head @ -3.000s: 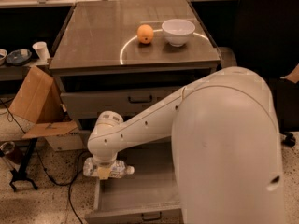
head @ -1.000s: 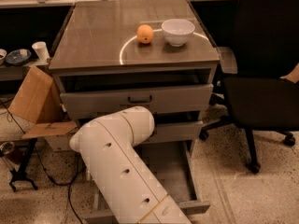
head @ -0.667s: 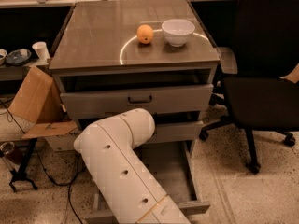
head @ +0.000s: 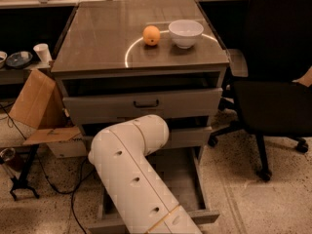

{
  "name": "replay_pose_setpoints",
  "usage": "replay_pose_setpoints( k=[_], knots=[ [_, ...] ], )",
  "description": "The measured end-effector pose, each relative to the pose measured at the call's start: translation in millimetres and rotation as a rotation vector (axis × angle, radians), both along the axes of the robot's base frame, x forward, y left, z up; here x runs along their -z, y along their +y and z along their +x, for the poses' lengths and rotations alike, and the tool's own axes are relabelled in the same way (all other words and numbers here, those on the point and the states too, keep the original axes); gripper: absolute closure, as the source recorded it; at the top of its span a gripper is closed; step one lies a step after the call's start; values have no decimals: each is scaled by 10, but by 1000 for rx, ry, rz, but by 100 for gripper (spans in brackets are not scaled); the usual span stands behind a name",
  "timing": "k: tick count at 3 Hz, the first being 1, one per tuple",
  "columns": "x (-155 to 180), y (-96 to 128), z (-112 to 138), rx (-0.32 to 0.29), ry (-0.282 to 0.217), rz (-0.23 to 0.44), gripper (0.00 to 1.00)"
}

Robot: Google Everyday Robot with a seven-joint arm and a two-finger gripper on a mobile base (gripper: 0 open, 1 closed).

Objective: Place blue plastic bottle into bottom drawer

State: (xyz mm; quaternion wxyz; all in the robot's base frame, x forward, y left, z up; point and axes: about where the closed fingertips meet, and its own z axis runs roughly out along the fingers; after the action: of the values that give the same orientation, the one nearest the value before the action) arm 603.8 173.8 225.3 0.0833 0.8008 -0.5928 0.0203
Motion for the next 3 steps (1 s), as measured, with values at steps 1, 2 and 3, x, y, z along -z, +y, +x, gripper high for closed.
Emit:
replay_pose_setpoints(
  k=[1, 2, 3],
  knots=[
    [96, -135, -91, -11, 11, -25, 100],
    [263, -321, -188, -19, 30, -47, 100],
    [424, -495, -277, -21, 54, -70, 100]
  ],
)
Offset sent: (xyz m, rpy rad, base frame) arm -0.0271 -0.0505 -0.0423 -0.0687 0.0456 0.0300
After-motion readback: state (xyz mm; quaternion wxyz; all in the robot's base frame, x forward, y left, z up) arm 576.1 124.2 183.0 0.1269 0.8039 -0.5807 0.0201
